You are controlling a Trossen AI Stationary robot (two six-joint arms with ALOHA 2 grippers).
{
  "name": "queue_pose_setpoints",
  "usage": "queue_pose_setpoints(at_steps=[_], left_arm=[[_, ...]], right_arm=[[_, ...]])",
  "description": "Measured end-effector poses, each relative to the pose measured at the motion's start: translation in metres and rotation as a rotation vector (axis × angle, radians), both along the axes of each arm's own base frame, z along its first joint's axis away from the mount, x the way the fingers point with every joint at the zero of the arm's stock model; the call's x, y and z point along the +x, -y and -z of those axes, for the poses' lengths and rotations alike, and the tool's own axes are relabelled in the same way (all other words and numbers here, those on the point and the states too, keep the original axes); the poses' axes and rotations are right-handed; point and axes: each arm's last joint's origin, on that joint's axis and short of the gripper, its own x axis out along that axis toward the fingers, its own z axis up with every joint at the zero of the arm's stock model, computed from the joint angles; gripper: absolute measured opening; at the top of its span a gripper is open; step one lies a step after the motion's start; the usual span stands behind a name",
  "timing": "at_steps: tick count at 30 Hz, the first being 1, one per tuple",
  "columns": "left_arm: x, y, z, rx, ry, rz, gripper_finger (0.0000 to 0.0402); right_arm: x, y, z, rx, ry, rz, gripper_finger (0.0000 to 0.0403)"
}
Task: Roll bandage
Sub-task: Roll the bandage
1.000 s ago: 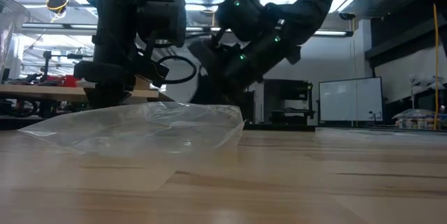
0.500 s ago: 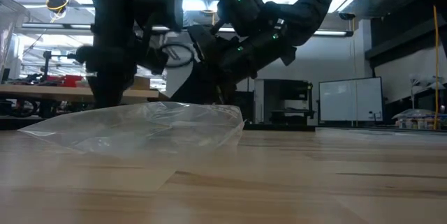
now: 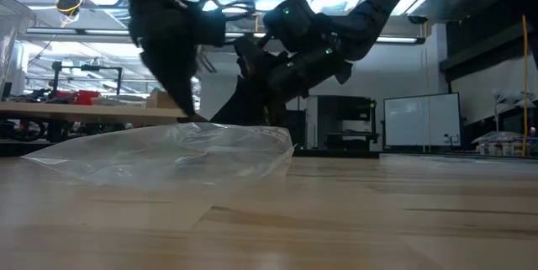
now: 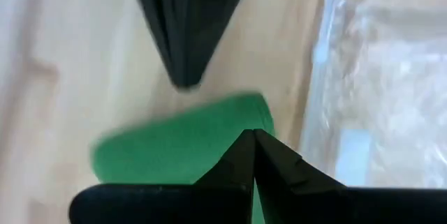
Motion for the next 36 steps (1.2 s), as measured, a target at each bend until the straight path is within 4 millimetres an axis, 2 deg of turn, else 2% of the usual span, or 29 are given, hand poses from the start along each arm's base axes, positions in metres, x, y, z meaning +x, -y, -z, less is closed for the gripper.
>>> queue_pose_setpoints(at_steps=[4,8,15,23,28,36], left_arm=[[0.002,-0.006,-0.001,0.118,0.022,-0.028,0.0000],[0.002,-0.014,-0.001,0.134,0.018,-0.043,0.0000],[0.004,-0.023,0.003,0.139,0.004,-0.072,0.0000],[0.007,-0.018,0.021,0.126,-0.082,-0.065,0.0000],[-0.001,-0.012,0.024,0.112,-0.170,-0.086,0.0000],[-0.015,0.002,0.027,0.079,-0.294,-0.087,0.0000]], right_arm=[[-0.008,0.011,-0.007,-0.009,-0.060,0.013,0.0001],[-0.016,0.019,-0.019,-0.066,-0.094,0.043,0.0001],[-0.020,0.020,-0.034,-0.144,-0.087,0.064,0.0001],[-0.025,0.022,-0.037,-0.151,-0.120,0.073,0.0001],[-0.033,0.026,-0.041,-0.188,-0.187,0.103,0.0001],[-0.035,0.026,-0.042,-0.220,-0.205,0.101,0.0001]])
